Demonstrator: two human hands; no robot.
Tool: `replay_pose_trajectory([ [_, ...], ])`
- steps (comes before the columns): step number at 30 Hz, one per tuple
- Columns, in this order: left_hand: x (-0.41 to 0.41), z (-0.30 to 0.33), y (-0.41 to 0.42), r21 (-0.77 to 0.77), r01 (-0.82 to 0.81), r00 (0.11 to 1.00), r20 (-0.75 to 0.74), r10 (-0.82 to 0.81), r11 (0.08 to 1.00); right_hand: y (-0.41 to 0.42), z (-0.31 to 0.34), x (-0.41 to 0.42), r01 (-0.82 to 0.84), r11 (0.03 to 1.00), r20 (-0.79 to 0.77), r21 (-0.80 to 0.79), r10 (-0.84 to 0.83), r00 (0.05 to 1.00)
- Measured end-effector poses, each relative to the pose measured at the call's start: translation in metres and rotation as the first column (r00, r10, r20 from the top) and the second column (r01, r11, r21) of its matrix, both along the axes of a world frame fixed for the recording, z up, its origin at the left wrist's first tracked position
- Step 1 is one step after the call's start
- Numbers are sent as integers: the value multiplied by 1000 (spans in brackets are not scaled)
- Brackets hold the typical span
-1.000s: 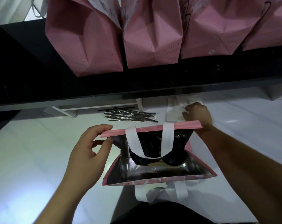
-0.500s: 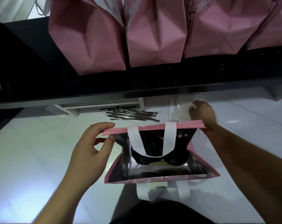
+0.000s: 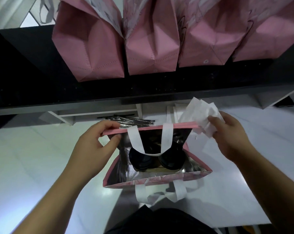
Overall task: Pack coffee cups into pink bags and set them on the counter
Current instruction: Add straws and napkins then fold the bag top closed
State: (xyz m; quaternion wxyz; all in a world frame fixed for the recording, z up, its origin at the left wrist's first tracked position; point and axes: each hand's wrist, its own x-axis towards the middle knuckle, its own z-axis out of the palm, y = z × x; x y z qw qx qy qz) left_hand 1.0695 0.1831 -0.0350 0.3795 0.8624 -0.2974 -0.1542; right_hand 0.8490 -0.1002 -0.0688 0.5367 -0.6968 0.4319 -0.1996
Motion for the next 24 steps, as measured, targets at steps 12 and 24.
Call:
replay_pose_trajectory([
  [12, 23, 14, -49, 226, 276, 947, 103, -304, 934, 63, 129, -22, -621, 708, -338, -336, 525, 781],
  [24, 44, 11, -63, 205, 299, 954, -46, -296, 932, 101, 83, 60, -914, 351, -724, -201, 575, 380],
])
